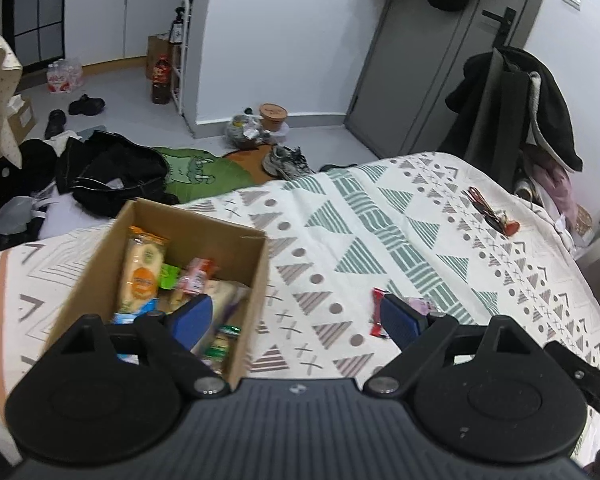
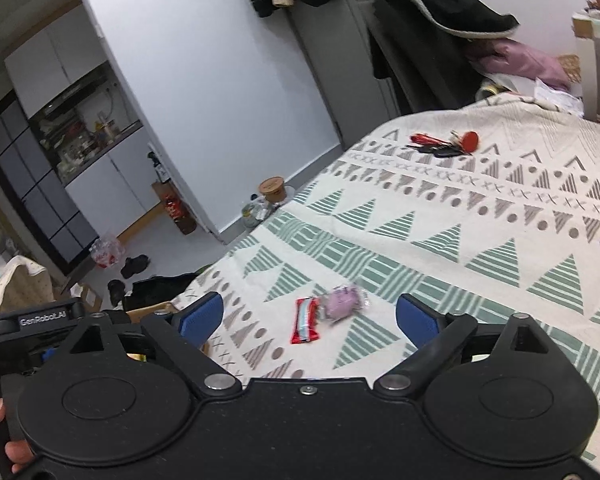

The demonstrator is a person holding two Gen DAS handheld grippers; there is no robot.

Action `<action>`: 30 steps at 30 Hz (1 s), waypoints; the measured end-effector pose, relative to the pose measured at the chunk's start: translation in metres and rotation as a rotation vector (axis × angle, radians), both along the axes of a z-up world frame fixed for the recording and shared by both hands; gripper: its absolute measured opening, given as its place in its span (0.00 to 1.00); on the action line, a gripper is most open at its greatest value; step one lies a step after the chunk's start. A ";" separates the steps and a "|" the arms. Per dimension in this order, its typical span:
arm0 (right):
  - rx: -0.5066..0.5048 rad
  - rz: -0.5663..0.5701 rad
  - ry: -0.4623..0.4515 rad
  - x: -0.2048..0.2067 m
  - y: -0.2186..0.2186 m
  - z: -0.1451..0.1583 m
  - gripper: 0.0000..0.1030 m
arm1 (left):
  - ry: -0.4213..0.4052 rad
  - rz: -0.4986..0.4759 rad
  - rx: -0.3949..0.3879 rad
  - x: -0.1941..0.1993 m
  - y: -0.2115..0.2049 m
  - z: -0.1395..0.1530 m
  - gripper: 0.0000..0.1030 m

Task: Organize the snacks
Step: 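Move both open grippers back to the red bar and pink candy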

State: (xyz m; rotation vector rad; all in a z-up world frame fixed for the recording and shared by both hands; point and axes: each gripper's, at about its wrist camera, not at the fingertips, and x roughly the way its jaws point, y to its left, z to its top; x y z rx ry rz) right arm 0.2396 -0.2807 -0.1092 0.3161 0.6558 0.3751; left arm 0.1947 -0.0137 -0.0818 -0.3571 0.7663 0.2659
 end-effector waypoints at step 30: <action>0.038 -0.041 0.180 0.083 -0.012 -0.068 0.63 | 0.104 -0.125 -0.072 0.102 -0.058 -0.092 0.56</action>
